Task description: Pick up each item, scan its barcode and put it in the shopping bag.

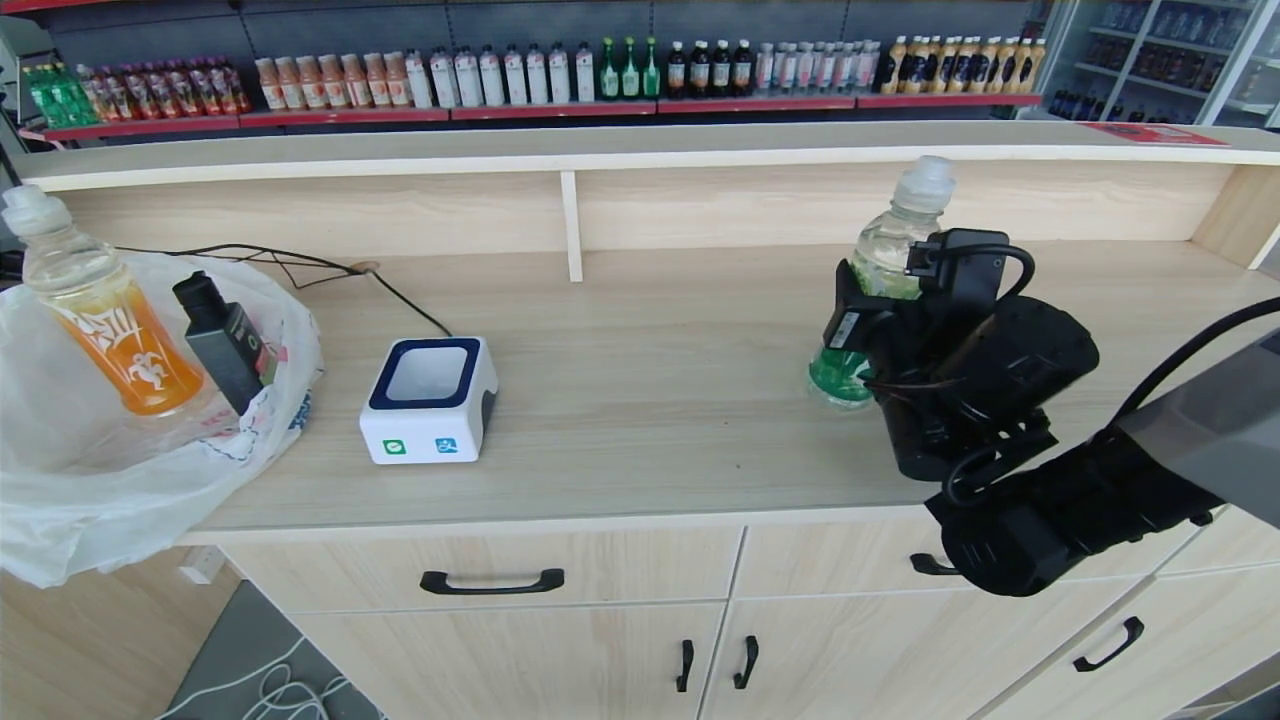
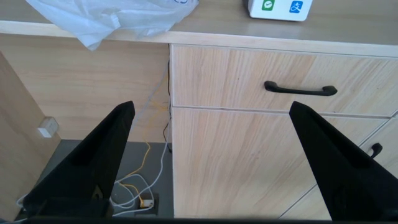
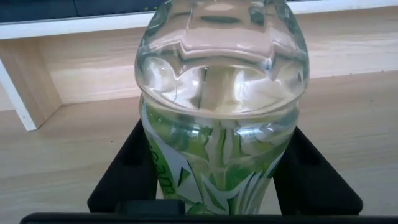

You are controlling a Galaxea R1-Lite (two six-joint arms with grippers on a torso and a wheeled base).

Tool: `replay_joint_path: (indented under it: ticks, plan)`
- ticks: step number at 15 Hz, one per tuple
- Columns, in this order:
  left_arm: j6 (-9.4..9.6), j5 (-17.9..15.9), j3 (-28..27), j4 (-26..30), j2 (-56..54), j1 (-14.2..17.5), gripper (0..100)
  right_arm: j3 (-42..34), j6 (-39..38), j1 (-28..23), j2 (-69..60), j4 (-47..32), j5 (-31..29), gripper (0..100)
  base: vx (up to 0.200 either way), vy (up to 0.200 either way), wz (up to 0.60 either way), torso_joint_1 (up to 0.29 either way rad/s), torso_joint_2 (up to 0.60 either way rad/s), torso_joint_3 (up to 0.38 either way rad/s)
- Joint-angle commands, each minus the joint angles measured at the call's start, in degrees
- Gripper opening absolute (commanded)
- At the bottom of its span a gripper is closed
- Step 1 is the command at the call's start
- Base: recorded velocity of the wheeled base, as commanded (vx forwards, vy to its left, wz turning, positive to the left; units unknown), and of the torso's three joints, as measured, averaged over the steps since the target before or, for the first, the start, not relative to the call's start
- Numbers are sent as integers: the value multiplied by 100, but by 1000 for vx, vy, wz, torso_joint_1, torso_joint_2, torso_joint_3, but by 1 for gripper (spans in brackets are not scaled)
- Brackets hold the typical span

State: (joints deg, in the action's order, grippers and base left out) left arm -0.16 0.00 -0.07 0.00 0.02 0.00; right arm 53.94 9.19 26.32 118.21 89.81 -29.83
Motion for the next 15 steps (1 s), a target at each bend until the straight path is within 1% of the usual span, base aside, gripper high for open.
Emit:
replay_joint_path:
  ticks: [1,3,7,10,11,12,13,14,15]
  plan:
    - [-2,0,7,0,-2,0,100,-7,4,14,-105,19,4,0,0,0,0,0,0,0]
    - [-2,0,-1,0,-2,0,100,-15,4,14,-211,19,21,0,0,0,0,0,0,0]
    - [-2,0,-1,0,-2,0,100,-59,-5,58,-475,19,381,0,0,0,0,0,0,0]
    - [-2,0,-1,0,-2,0,100,-288,-5,40,-826,19,1137,0,0,0,0,0,0,0]
    - [-2,0,7,0,-2,0,100,-596,-40,40,-1090,19,1568,0,0,0,0,0,0,0]
    - [-2,0,7,0,-2,0,100,-842,-137,40,-1274,2,1876,0,0,0,0,0,0,0]
    - [-2,0,-1,0,-2,0,100,-965,-198,40,-1371,2,2016,0,0,0,0,0,0,0]
    - [-2,0,-1,0,-2,0,100,-1228,-401,58,-1582,10,2517,0,0,0,0,0,0,0]
    - [-2,0,-1,0,-2,0,100,-1404,-506,58,-1749,10,2825,0,0,0,0,0,0,0]
